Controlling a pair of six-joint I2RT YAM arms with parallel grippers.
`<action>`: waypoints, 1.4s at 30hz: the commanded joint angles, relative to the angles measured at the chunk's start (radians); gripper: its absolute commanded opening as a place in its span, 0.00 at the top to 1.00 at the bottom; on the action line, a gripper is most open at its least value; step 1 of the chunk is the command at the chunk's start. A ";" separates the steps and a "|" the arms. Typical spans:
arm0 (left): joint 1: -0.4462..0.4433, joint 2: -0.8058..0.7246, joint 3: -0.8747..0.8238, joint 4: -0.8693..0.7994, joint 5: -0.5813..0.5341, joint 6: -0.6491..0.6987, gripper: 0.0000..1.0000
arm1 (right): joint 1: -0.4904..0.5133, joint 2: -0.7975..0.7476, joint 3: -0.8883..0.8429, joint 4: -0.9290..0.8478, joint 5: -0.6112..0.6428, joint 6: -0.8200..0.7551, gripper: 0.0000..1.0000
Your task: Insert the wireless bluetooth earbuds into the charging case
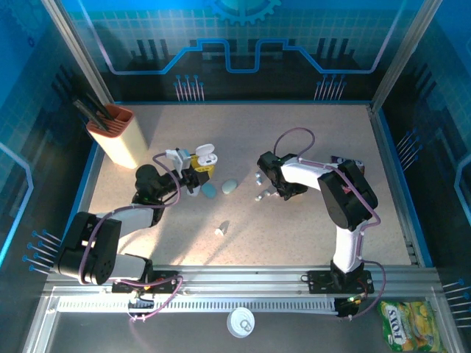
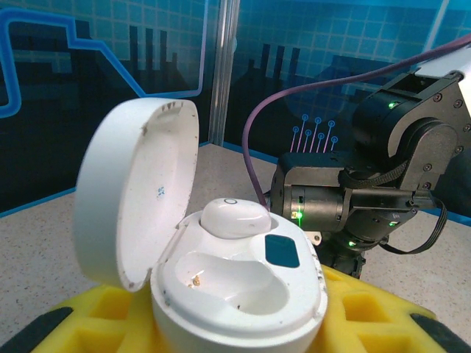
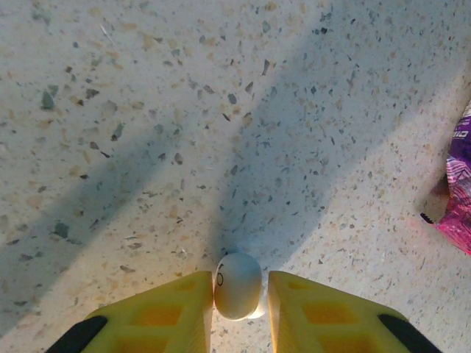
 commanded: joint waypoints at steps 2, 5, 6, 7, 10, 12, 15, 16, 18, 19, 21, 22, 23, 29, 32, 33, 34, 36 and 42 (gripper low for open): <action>0.010 -0.009 0.032 0.036 0.027 -0.009 0.63 | 0.008 0.021 0.012 -0.029 0.017 0.038 0.77; 0.010 -0.008 0.032 0.037 0.029 -0.011 0.63 | 0.007 0.017 0.011 -0.028 0.016 0.040 0.80; 0.010 -0.007 0.032 0.037 0.030 -0.010 0.63 | 0.007 0.015 0.010 -0.028 0.015 0.039 0.80; 0.010 -0.004 0.033 0.039 0.031 -0.011 0.63 | 0.006 0.011 0.008 -0.025 0.014 0.037 0.81; 0.009 0.008 0.031 0.055 0.035 -0.013 0.64 | 0.000 -0.009 -0.003 -0.014 0.004 0.031 0.82; 0.007 0.022 0.028 0.084 0.034 -0.018 0.64 | -0.008 -0.035 -0.020 0.006 -0.024 0.028 0.82; -0.001 0.045 0.030 0.123 0.032 -0.026 0.65 | -0.021 -0.106 -0.063 0.059 -0.091 0.025 0.82; -0.006 0.053 0.033 0.127 0.031 -0.024 0.65 | -0.027 -0.135 -0.078 0.076 -0.120 0.027 0.81; -0.020 0.064 0.041 0.120 0.030 -0.015 0.65 | -0.037 -0.183 -0.103 0.104 -0.161 0.028 0.81; -0.031 0.067 0.049 0.108 0.027 -0.002 0.66 | -0.040 -0.211 -0.115 0.117 -0.182 0.029 0.81; -0.059 0.072 0.062 0.080 0.012 0.032 0.65 | -0.049 -0.260 -0.135 0.135 -0.229 0.029 0.81; -0.075 0.073 0.069 0.060 0.001 0.054 0.65 | -0.054 -0.289 -0.145 0.142 -0.253 0.031 0.81; -0.088 0.076 0.078 0.039 -0.008 0.073 0.65 | -0.055 -0.311 -0.153 0.146 -0.272 0.031 0.81; -0.158 0.139 0.125 0.026 -0.051 0.118 0.65 | -0.071 -0.473 -0.171 0.153 -0.419 0.035 0.80; -0.184 0.177 0.148 0.050 -0.082 0.111 0.65 | -0.079 -0.561 -0.167 0.154 -0.490 0.043 0.80; -0.195 0.187 0.158 0.051 -0.093 0.117 0.65 | -0.081 -0.587 -0.162 0.153 -0.513 0.047 0.80; -0.205 0.197 0.169 0.051 -0.099 0.124 0.65 | -0.082 -0.608 -0.156 0.149 -0.533 0.048 0.80; -0.220 0.219 0.188 0.055 -0.106 0.129 0.65 | -0.082 -0.646 -0.139 0.141 -0.571 0.052 0.80; -0.252 0.276 0.238 0.073 -0.116 0.142 0.65 | -0.064 -0.724 -0.083 0.149 -0.684 0.076 0.80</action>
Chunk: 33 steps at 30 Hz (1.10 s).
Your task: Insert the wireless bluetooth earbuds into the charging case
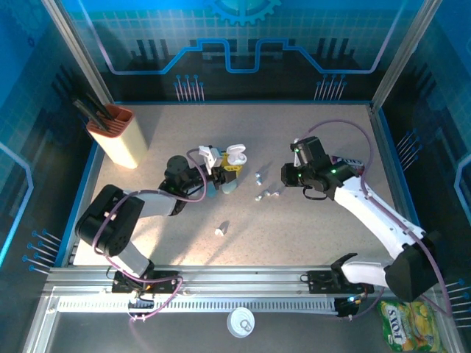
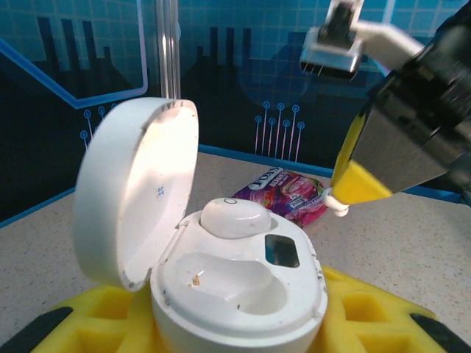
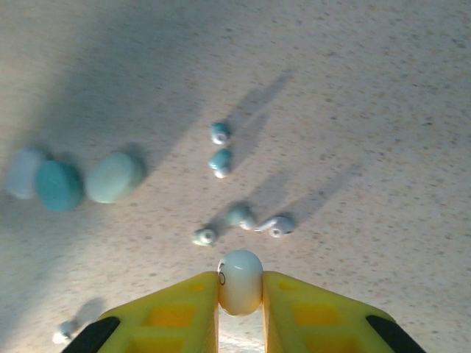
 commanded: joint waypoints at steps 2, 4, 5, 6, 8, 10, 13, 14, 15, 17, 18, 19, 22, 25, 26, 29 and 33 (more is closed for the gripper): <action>-0.025 0.033 0.049 0.049 -0.017 0.037 0.65 | 0.028 -0.040 0.079 -0.004 -0.080 0.033 0.80; -0.035 0.044 0.060 0.049 -0.018 0.040 0.65 | 0.053 -0.036 0.113 -0.002 -0.079 0.035 0.80; -0.040 0.050 0.065 0.046 -0.018 0.043 0.65 | 0.067 -0.030 0.128 0.002 -0.080 0.038 0.80; -0.044 0.054 0.069 0.045 -0.020 0.045 0.65 | 0.081 -0.024 0.141 0.014 -0.083 0.041 0.80; -0.050 0.064 0.078 0.042 -0.021 0.045 0.65 | 0.107 -0.007 0.166 0.045 -0.100 0.050 0.80; -0.057 0.071 0.084 0.045 -0.021 0.045 0.65 | 0.135 0.019 0.195 0.077 -0.117 0.054 0.80; -0.063 0.072 0.087 0.047 -0.022 0.040 0.65 | 0.166 0.062 0.236 0.108 -0.138 0.053 0.80; -0.064 0.073 0.086 0.047 -0.022 0.039 0.65 | 0.174 0.078 0.248 0.115 -0.143 0.053 0.80; -0.066 0.071 0.087 0.047 -0.021 0.036 0.65 | 0.180 0.094 0.259 0.120 -0.147 0.051 0.80; -0.069 0.068 0.084 0.049 -0.020 0.031 0.65 | 0.189 0.123 0.282 0.127 -0.154 0.049 0.80; -0.071 0.067 0.082 0.051 -0.022 0.030 0.65 | 0.194 0.138 0.292 0.129 -0.154 0.048 0.80; -0.074 0.066 0.080 0.054 -0.023 0.028 0.65 | 0.197 0.150 0.299 0.133 -0.154 0.048 0.80; -0.077 0.065 0.076 0.057 -0.025 0.026 0.65 | 0.205 0.183 0.319 0.146 -0.166 0.051 0.80; -0.080 0.062 0.076 0.055 -0.031 0.023 0.66 | 0.212 0.211 0.330 0.159 -0.176 0.052 0.80; -0.080 0.060 0.074 0.056 -0.032 0.023 0.65 | 0.213 0.219 0.333 0.160 -0.178 0.052 0.80; -0.081 0.057 0.073 0.057 -0.040 0.019 0.65 | 0.215 0.237 0.333 0.163 -0.180 0.056 0.80; -0.081 0.054 0.068 0.062 -0.046 0.017 0.65 | 0.217 0.239 0.320 0.164 -0.157 0.057 0.80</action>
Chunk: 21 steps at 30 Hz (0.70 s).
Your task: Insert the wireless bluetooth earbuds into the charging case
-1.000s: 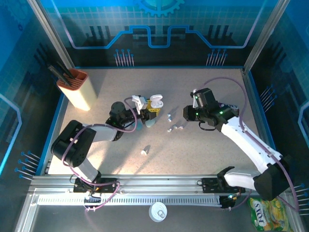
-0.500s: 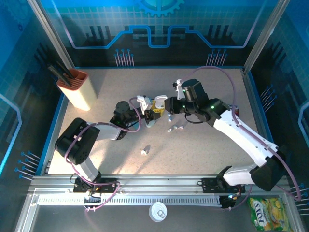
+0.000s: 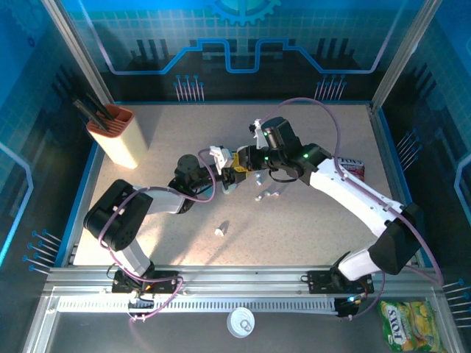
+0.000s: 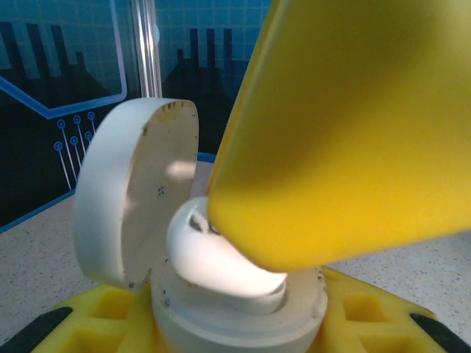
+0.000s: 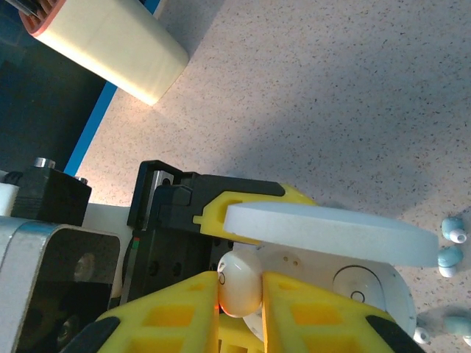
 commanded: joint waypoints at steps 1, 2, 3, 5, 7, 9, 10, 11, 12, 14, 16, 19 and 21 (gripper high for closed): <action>-0.008 -0.008 0.007 0.055 -0.012 -0.006 0.65 | 0.019 0.004 0.017 0.016 0.015 0.010 0.80; -0.008 -0.008 0.007 0.055 -0.013 -0.007 0.65 | 0.018 0.004 0.016 0.013 0.023 0.009 0.80; -0.008 -0.008 0.007 0.056 -0.014 -0.008 0.65 | 0.017 0.004 0.012 0.011 0.031 0.009 0.80; -0.008 -0.007 0.004 0.061 -0.018 -0.014 0.65 | 0.017 0.007 0.009 0.010 0.034 0.012 0.80; -0.008 -0.008 0.002 0.062 -0.026 -0.013 0.65 | 0.016 0.009 0.006 0.010 0.031 0.017 0.81; -0.009 -0.008 0.002 0.062 -0.031 -0.014 0.65 | 0.017 0.010 0.000 0.010 0.033 0.022 0.80; -0.008 -0.010 0.003 0.062 -0.033 -0.015 0.65 | 0.017 0.012 -0.002 0.010 0.035 0.023 0.81; -0.008 -0.011 0.002 0.062 -0.033 -0.015 0.65 | 0.016 0.013 -0.006 0.010 0.034 0.027 0.81; -0.008 -0.011 0.002 0.061 -0.034 -0.016 0.65 | 0.014 0.016 -0.008 0.011 0.031 0.030 0.81; -0.008 -0.014 0.002 0.061 -0.037 -0.016 0.65 | 0.014 0.021 -0.011 0.010 0.027 0.035 0.80; -0.008 -0.016 0.002 0.057 -0.037 -0.015 0.65 | 0.014 0.016 -0.013 0.010 0.028 0.038 0.76; -0.006 -0.017 0.001 0.055 -0.039 -0.013 0.65 | 0.012 -0.005 -0.014 0.005 0.047 0.036 0.70; -0.005 -0.018 0.001 0.055 -0.039 -0.013 0.65 | 0.010 -0.029 -0.015 -0.005 0.061 0.030 0.65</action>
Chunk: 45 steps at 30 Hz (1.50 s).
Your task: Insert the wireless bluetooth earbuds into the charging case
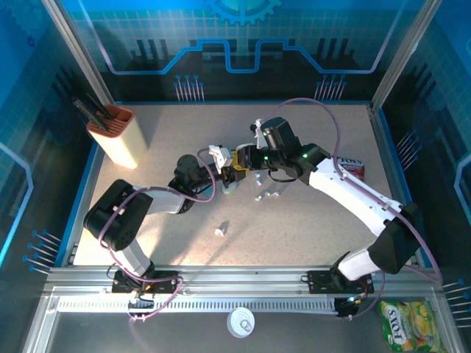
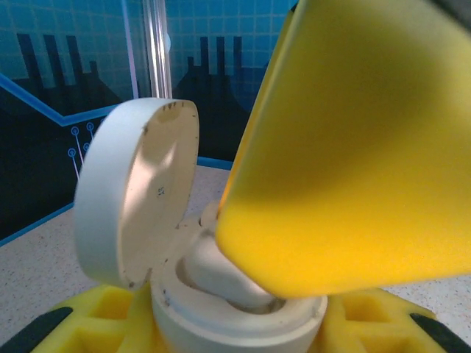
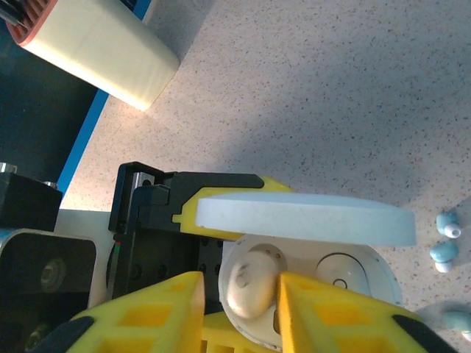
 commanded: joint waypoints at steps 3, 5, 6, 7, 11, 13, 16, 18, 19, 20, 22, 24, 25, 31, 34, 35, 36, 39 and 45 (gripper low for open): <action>0.000 -0.015 -0.002 0.038 -0.008 -0.016 0.65 | 0.010 -0.075 -0.013 -0.015 0.043 -0.018 0.60; 0.004 -0.014 -0.005 0.042 -0.006 -0.018 0.65 | 0.009 -0.102 -0.019 -0.010 0.038 -0.038 0.57; 0.008 -0.014 -0.007 0.042 -0.006 -0.017 0.65 | 0.009 -0.112 -0.019 -0.009 0.035 -0.052 0.56; 0.008 -0.013 -0.008 0.040 -0.005 -0.013 0.65 | 0.007 -0.119 -0.017 -0.011 0.037 -0.065 0.56; 0.010 -0.012 -0.029 0.038 0.003 0.009 0.65 | -0.014 -0.111 0.037 -0.045 0.048 -0.107 0.67; 0.010 -0.014 -0.044 0.044 0.005 0.015 0.65 | -0.025 -0.085 0.074 -0.063 0.048 -0.127 0.73; 0.008 -0.022 -0.070 0.060 0.010 0.015 0.65 | -0.039 -0.033 0.133 -0.086 0.045 -0.152 0.78; 0.009 -0.031 -0.083 0.066 0.013 0.015 0.65 | -0.048 0.015 0.161 -0.081 0.025 -0.165 0.79; 0.008 -0.036 -0.087 0.066 0.016 0.016 0.65 | -0.051 0.031 0.172 -0.081 0.015 -0.168 0.79; 0.009 -0.041 -0.090 0.064 0.018 0.018 0.65 | -0.053 0.062 0.191 -0.087 0.002 -0.176 0.79; 0.009 -0.053 -0.092 0.051 0.018 0.022 0.65 | -0.053 0.104 0.222 -0.100 -0.005 -0.187 0.79; 0.009 -0.065 -0.093 0.037 0.013 0.026 0.65 | -0.054 0.136 0.242 -0.117 -0.010 -0.200 0.79; 0.010 -0.069 -0.093 0.033 0.010 0.027 0.65 | -0.055 0.144 0.244 -0.123 -0.010 -0.203 0.79; 0.009 -0.075 -0.087 0.030 -0.021 0.011 0.65 | -0.063 0.116 0.192 -0.140 -0.011 -0.218 0.82; 0.010 -0.074 -0.080 0.040 -0.028 -0.012 0.65 | -0.071 0.091 0.167 -0.170 -0.009 -0.227 0.82; 0.010 -0.074 -0.076 0.041 -0.030 -0.017 0.65 | -0.072 0.083 0.158 -0.174 -0.009 -0.231 0.82; 0.010 -0.075 -0.073 0.041 -0.031 -0.020 0.65 | -0.074 0.068 0.147 -0.175 -0.011 -0.231 0.81; 0.010 -0.078 -0.066 0.035 -0.034 -0.026 0.65 | -0.087 0.024 0.115 -0.158 -0.032 -0.204 0.75; 0.011 -0.098 -0.064 0.055 -0.012 -0.059 0.66 | -0.159 -0.118 -0.054 0.004 -0.212 0.006 0.46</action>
